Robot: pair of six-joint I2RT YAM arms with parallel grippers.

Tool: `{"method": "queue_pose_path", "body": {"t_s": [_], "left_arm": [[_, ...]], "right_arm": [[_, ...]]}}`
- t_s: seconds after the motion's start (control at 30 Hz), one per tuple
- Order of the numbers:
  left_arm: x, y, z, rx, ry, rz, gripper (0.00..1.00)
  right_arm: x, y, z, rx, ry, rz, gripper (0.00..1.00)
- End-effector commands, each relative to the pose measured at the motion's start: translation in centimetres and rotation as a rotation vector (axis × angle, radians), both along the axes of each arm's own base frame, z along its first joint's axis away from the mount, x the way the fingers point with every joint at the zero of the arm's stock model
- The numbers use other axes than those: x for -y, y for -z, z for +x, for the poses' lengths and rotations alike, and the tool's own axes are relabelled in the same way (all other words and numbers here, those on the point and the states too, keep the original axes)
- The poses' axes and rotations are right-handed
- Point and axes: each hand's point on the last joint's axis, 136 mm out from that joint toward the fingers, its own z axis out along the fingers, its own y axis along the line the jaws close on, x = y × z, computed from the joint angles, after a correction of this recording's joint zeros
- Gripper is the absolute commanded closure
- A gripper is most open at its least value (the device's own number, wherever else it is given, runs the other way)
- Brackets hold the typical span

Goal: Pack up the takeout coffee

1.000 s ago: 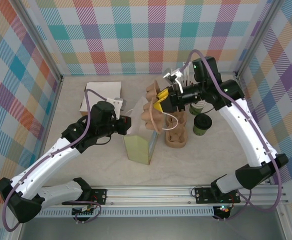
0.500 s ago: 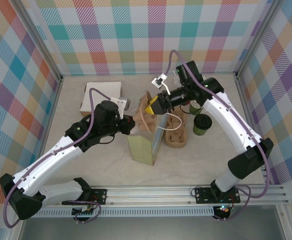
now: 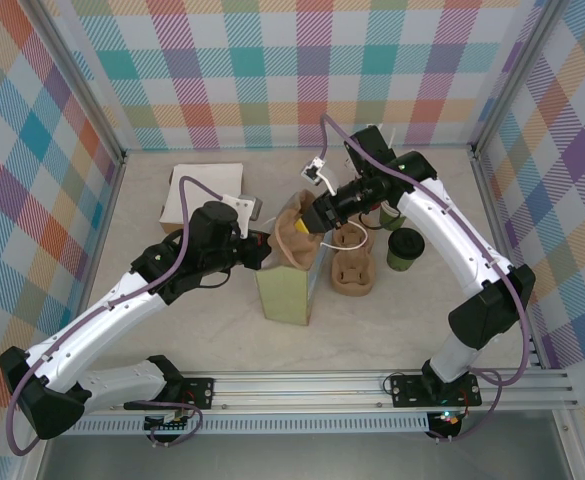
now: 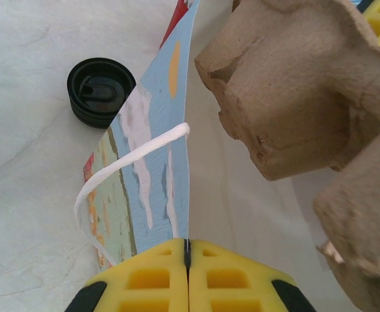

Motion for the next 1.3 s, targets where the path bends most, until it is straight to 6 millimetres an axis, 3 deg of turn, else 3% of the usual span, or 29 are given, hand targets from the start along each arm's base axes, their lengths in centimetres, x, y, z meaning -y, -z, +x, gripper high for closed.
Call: {"method": "queue_pose_path", "body": {"t_s": [0.0, 0.63, 0.73, 0.93, 1.03, 1.27], "left_arm": [[1.0, -2.0, -0.2, 0.039, 0.028, -0.048, 1.00], [1.4, -1.4, -0.5, 0.019, 0.034, -0.045, 1.00], [1.0, -1.2, -0.4, 0.017, 0.019, -0.032, 0.88], [0.2, -2.3, -0.6, 0.030, -0.011, -0.041, 0.82], [0.3, -3.7, -0.9, 0.042, -0.010, -0.085, 0.69], [0.3, -8.1, -1.6, 0.089, -0.007, -0.227, 0.54]], "right_arm": [[0.3, 0.1, 0.6, 0.037, 0.019, -0.043, 0.67], [1.6, 2.3, 2.2, 0.067, 0.122, -0.158, 0.68], [1.6, 2.1, 1.8, 0.071, 0.110, -0.143, 0.68], [1.9, 2.6, 1.4, 0.072, 0.100, -0.162, 0.68], [2.0, 2.8, 1.3, 0.068, 0.095, -0.165, 0.68], [1.8, 2.9, 1.0, 0.064, 0.090, -0.161, 0.68]]}}
